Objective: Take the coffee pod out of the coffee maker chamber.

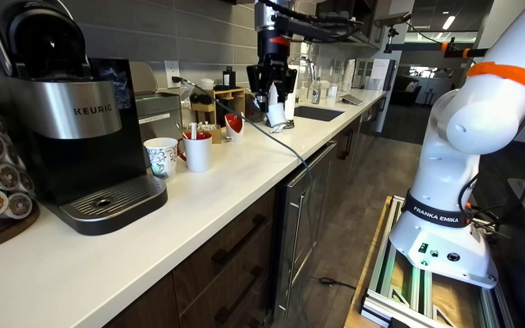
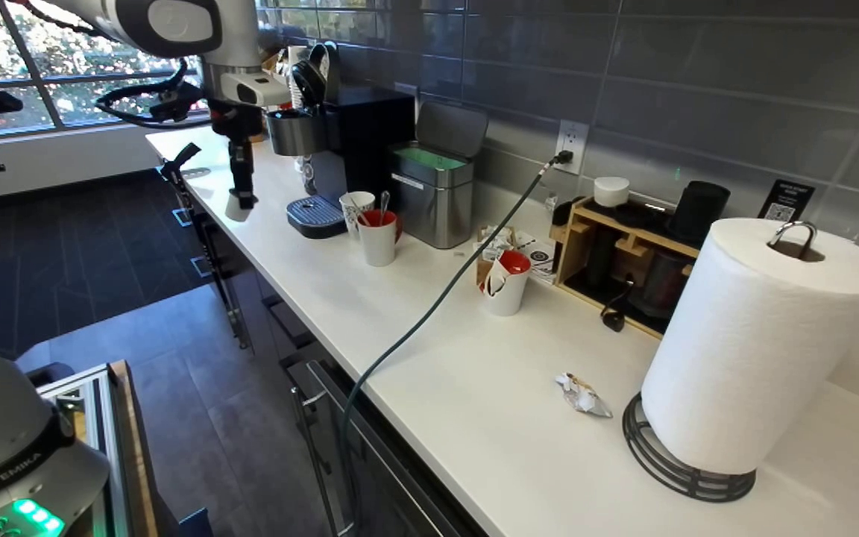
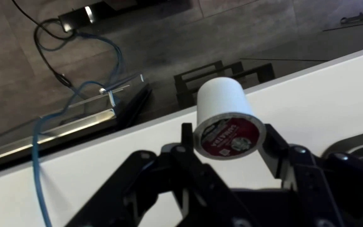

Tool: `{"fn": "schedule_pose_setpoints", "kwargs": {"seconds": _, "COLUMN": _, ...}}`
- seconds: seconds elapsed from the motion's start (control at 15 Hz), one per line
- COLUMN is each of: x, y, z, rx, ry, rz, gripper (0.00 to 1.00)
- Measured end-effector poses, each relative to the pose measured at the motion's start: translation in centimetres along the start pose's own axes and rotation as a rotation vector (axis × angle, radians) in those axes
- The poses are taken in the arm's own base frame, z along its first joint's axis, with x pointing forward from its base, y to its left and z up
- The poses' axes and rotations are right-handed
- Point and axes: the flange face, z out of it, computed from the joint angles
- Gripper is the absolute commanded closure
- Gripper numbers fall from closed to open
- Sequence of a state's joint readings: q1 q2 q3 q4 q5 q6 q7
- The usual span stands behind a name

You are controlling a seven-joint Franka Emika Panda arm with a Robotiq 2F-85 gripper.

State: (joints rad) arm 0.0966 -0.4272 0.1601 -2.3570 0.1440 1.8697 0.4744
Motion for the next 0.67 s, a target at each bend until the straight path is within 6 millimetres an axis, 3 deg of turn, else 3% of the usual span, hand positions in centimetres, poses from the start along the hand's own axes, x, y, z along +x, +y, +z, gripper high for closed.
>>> {"fn": "schedule_pose_setpoints", "kwargs": {"seconds": 0.2, "x": 0.9, "y": 3.2, "z": 3.8, "rx": -0.036, "ry": -0.032, "rz": 0.153, "gripper": 0.70}}
{"fn": "schedule_pose_setpoints", "kwargs": {"seconds": 0.27, "x": 1.3, "y": 4.0, "z": 5.1, "rx": -0.040, "ry": -0.041, "rz": 0.193, "gripper": 0.45}}
{"fn": "schedule_pose_setpoints", "kwargs": {"seconds": 0.4, "x": 2.1, "y": 5.0, "z": 7.2, "rx": -0.043, "ry": -0.057, "rz": 0.248, "gripper": 0.45}}
{"fn": "schedule_pose_setpoints", "kwargs": {"seconds": 0.6, "x": 2.7, "y": 5.3, "z": 8.3, "rx": -0.049, "ry": -0.075, "rz": 0.267, "gripper": 0.45}}
{"fn": "schedule_pose_setpoints", "kwargs": {"seconds": 0.67, "x": 2.7, "y": 5.3, "z": 8.2, "rx": -0.048, "ry": -0.075, "rz": 0.269, "gripper": 0.70}}
